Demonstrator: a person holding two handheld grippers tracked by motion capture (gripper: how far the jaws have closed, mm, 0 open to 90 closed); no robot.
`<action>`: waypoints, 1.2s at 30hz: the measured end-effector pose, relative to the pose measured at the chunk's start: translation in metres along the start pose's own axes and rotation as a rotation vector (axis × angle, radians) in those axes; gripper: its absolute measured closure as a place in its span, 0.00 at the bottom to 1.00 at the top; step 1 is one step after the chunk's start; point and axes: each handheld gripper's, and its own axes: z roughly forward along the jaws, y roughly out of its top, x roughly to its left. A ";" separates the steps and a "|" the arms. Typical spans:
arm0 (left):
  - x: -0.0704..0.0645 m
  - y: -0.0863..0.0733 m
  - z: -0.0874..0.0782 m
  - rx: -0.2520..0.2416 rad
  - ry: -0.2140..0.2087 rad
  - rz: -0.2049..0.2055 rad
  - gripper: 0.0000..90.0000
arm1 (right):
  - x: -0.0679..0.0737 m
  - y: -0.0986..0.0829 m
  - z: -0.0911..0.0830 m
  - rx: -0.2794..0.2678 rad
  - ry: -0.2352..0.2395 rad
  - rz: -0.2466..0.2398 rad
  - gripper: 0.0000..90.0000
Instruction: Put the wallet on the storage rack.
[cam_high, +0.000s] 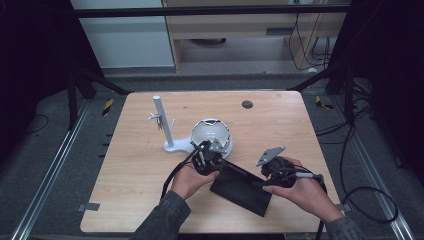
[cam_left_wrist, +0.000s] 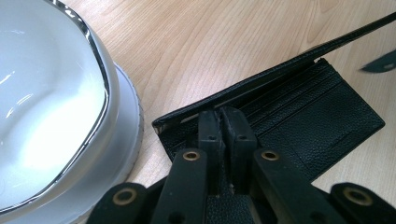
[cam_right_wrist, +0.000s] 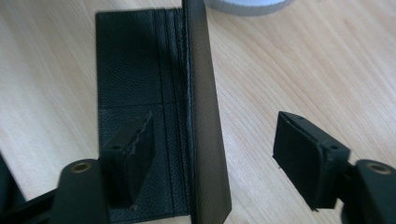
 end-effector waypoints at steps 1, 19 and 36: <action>0.000 0.000 0.000 -0.002 0.002 -0.002 0.96 | -0.001 0.001 0.003 0.011 0.001 -0.006 0.36; 0.000 0.001 0.001 -0.005 -0.008 -0.002 0.96 | 0.000 0.019 0.039 0.117 0.037 -0.044 0.58; 0.000 0.000 0.001 -0.010 -0.014 -0.007 0.95 | 0.003 0.019 0.051 0.183 0.030 -0.074 0.71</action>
